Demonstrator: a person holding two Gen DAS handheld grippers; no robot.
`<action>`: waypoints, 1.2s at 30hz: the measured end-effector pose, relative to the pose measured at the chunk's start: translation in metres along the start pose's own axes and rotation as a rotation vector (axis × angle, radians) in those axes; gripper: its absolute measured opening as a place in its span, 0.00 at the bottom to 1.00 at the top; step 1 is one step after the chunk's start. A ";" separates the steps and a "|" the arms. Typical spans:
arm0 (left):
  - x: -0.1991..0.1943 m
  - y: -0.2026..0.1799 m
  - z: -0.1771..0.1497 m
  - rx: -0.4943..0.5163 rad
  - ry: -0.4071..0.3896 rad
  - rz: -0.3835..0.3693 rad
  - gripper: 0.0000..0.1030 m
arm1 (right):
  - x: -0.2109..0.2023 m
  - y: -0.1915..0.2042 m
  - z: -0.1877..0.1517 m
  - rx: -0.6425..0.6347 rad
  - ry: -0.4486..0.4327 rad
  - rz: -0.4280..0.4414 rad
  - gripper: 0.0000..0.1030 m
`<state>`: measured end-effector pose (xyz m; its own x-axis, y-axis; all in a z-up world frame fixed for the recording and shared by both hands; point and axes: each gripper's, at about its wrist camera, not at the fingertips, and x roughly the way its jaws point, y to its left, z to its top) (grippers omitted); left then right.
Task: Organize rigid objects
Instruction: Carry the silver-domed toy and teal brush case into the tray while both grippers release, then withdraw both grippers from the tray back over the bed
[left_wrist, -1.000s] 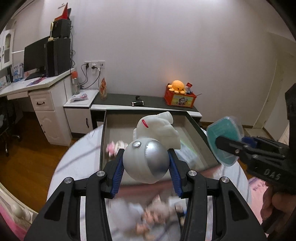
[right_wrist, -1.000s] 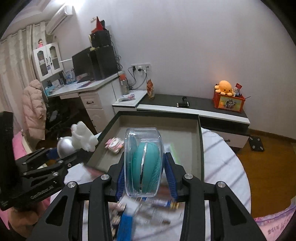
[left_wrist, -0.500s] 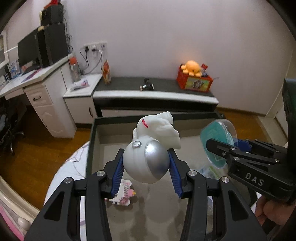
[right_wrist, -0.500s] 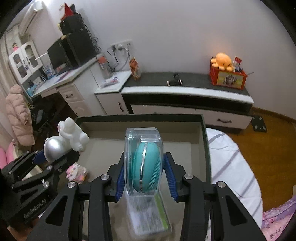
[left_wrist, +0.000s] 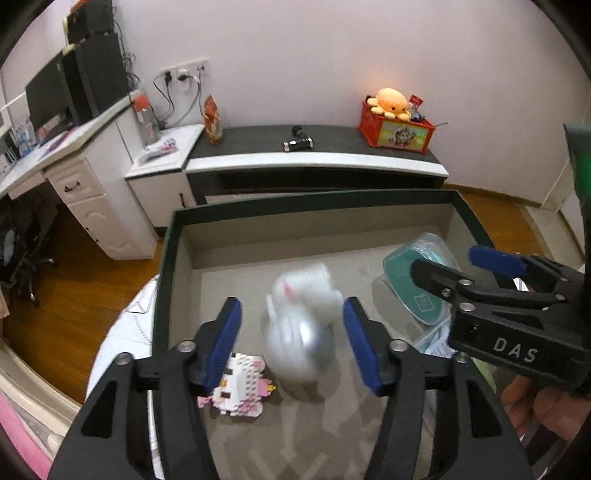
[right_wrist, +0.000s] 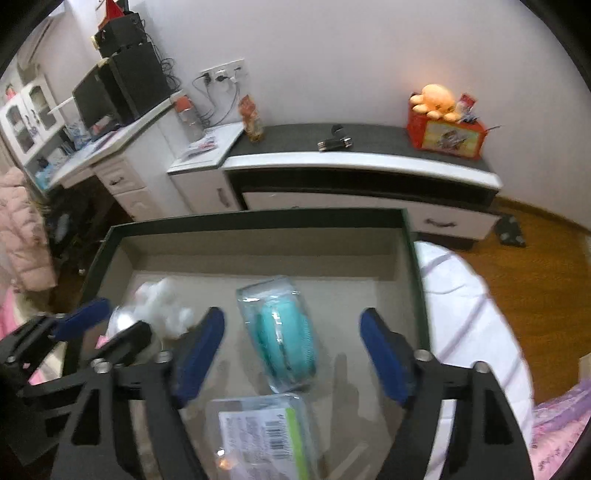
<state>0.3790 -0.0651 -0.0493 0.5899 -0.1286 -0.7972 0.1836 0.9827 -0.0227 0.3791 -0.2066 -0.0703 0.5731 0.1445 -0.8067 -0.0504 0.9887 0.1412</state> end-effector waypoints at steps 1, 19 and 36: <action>-0.004 0.002 -0.001 -0.010 -0.006 -0.002 0.78 | -0.005 -0.002 -0.001 0.011 -0.008 0.007 0.79; -0.142 0.008 -0.073 -0.050 -0.268 0.034 1.00 | -0.141 0.022 -0.076 -0.024 -0.237 0.005 0.90; -0.238 0.008 -0.177 -0.088 -0.393 0.043 1.00 | -0.242 0.043 -0.191 -0.008 -0.421 0.055 0.90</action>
<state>0.1010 -0.0031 0.0331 0.8542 -0.1117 -0.5078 0.0943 0.9937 -0.0601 0.0820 -0.1911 0.0210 0.8532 0.1696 -0.4933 -0.0955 0.9805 0.1720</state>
